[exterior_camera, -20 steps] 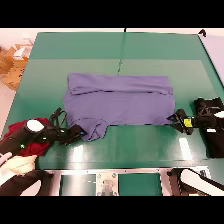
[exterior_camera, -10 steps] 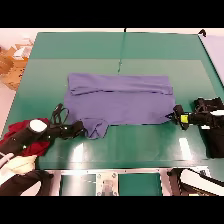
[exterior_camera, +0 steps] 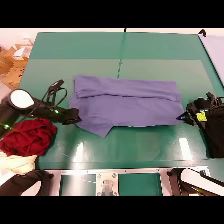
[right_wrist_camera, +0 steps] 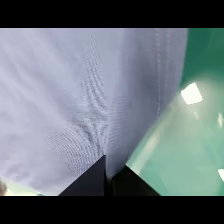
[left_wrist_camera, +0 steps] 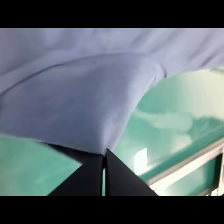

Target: Fold the shirts.

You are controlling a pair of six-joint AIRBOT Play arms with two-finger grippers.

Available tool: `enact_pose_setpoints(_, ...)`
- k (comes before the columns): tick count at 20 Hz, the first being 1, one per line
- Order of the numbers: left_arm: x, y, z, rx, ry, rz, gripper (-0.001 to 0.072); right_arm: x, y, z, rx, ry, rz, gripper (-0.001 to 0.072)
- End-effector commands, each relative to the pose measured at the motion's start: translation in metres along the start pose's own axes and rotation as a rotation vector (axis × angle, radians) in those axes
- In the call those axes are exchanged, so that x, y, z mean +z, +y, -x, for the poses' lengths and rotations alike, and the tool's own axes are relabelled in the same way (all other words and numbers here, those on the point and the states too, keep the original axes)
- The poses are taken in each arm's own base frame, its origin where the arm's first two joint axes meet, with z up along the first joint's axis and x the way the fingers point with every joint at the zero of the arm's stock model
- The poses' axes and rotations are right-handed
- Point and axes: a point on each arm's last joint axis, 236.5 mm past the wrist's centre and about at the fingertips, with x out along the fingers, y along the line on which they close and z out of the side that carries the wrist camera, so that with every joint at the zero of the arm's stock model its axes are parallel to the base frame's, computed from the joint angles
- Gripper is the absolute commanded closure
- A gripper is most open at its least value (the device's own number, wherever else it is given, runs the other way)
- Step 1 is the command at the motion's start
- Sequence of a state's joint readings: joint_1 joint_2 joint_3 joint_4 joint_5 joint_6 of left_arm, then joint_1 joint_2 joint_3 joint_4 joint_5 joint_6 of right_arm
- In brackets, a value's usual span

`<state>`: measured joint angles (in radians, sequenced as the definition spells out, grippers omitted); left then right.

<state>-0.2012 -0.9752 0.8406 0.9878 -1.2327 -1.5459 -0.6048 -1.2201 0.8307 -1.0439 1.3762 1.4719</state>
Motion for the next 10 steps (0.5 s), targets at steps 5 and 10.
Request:
enact_pose_setpoints(5, 0.035, -0.013, 0.056, 0.103, -0.081, -0.121, 0.0689, 0.003, 0.011, 0.040, -0.053, 0.016, 0.066, 0.0695)
enact_pose_setpoints(10, 0.096, -0.020, 0.054, 0.099, -0.183, -0.169, 0.0689, 0.042, 0.061, 0.051, -0.016, -0.102, 0.188, 0.0694)
